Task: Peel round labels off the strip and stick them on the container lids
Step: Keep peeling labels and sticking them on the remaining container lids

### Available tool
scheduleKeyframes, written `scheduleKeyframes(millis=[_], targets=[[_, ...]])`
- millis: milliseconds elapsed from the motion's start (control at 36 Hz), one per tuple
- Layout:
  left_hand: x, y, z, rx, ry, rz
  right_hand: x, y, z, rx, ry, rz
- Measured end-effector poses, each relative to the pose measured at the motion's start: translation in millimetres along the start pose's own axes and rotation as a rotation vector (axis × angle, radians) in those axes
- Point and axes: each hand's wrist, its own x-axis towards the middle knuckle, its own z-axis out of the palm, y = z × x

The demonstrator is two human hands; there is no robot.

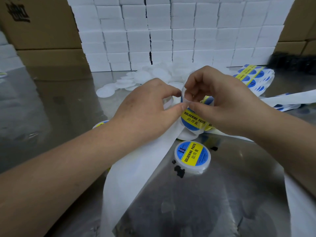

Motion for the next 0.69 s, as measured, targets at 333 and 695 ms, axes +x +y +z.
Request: scheduleKeyframes(millis=[333,695], targets=[[14,-19,-9,-0.151,0.217,-0.299,1,8,-1,-0.070,0.189,0.088],[14,-18,-12,-0.307,0.329,-0.325,1,3,-3,-0.189,0.276,-0.016]])
